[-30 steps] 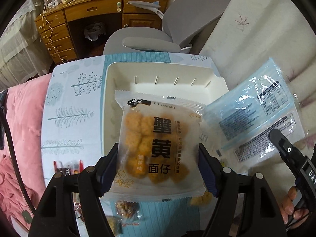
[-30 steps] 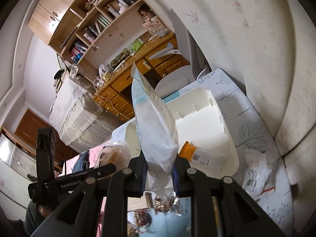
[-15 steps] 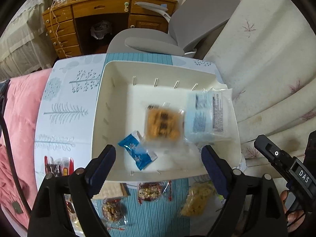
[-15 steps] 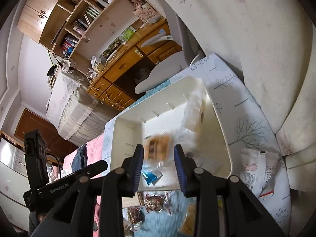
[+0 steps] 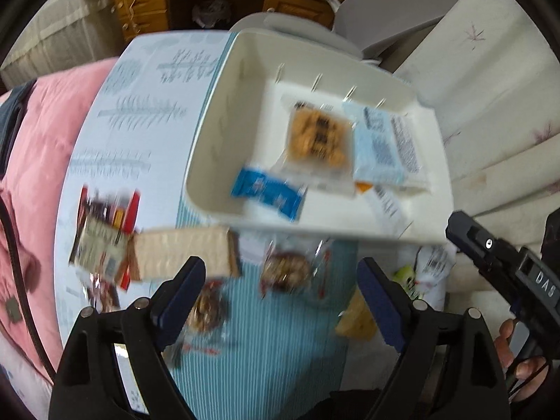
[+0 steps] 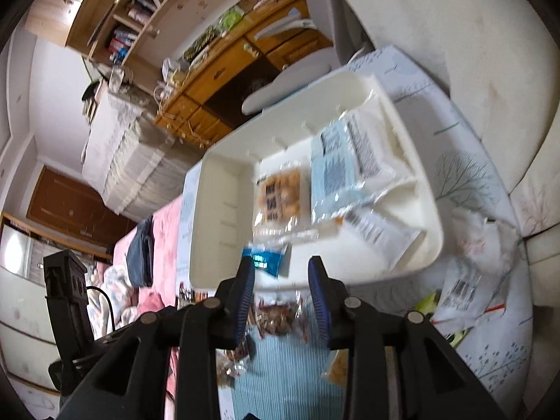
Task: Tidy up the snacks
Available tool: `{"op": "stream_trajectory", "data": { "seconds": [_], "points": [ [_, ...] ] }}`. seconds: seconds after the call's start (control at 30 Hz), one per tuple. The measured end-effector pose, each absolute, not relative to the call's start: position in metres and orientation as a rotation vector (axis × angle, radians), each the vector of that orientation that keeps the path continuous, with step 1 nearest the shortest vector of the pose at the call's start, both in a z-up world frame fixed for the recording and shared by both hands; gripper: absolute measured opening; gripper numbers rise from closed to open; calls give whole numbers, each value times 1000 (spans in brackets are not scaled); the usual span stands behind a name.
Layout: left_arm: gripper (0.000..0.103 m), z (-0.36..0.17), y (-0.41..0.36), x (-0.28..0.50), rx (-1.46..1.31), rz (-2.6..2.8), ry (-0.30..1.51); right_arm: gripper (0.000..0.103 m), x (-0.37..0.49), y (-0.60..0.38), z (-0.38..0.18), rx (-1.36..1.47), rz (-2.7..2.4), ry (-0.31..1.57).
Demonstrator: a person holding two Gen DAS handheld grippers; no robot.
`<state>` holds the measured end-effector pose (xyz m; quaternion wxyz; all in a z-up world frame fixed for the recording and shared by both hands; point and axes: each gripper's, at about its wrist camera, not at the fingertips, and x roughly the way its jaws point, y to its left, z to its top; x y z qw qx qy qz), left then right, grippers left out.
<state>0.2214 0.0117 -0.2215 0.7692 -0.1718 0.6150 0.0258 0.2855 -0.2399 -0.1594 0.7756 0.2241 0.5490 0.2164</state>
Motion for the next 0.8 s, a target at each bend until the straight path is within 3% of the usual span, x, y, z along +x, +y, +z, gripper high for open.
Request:
{"op": "stream_trajectory", "data": {
  "seconds": [0.8],
  "points": [
    [87,-255,123,113,-471,290,1396,32,234,-146,-208,499,592,1439]
  ]
}}
